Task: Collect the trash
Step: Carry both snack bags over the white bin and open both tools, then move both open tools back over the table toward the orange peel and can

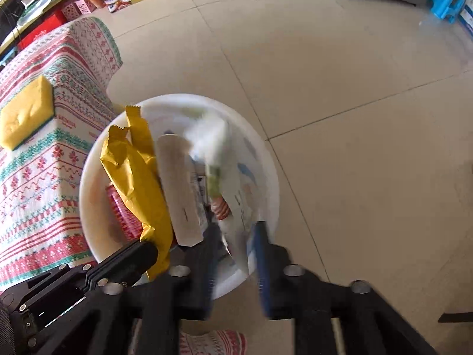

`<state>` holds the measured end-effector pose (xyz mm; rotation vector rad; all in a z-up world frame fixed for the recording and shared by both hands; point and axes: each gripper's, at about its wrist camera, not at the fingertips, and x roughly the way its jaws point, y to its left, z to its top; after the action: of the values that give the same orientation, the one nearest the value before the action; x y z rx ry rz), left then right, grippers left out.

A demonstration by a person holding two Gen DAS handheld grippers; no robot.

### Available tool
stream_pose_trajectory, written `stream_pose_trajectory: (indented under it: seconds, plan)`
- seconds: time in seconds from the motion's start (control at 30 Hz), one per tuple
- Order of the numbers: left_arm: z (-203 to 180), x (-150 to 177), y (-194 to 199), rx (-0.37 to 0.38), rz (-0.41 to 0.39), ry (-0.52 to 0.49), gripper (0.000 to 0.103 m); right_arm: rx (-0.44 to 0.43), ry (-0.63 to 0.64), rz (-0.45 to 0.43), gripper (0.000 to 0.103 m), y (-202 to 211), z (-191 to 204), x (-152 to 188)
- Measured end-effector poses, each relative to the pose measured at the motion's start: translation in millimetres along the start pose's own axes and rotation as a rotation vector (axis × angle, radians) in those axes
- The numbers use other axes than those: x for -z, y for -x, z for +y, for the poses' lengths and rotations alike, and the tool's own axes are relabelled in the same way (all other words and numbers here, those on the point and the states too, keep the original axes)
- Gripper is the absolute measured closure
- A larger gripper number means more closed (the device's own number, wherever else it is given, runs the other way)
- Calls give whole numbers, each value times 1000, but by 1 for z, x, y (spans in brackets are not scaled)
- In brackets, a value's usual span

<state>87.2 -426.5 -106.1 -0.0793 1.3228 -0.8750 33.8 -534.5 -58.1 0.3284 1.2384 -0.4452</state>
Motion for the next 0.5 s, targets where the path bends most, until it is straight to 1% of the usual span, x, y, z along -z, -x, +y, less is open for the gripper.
stream_pose_trajectory:
  seconds: [0.03, 0.17, 0.33, 0.4, 0.5]
  plan:
    - [2, -2, -1, 3, 2, 13, 100, -1, -1, -1, 55, 0, 1, -1]
    - [8, -2, 8, 8, 0, 19, 100, 2, -28, -43, 54, 9, -4, -3]
    - [16, -3, 23, 6, -26, 40, 100, -12, -44, -76, 54, 16, -5, -5]
    - [15, -2, 26, -7, -36, 32, 99, -21, -50, -87, 54, 18, -4, -6]
    - [12, -1, 22, -15, -14, 17, 92, -22, -66, -105, 54, 22, -5, -6]
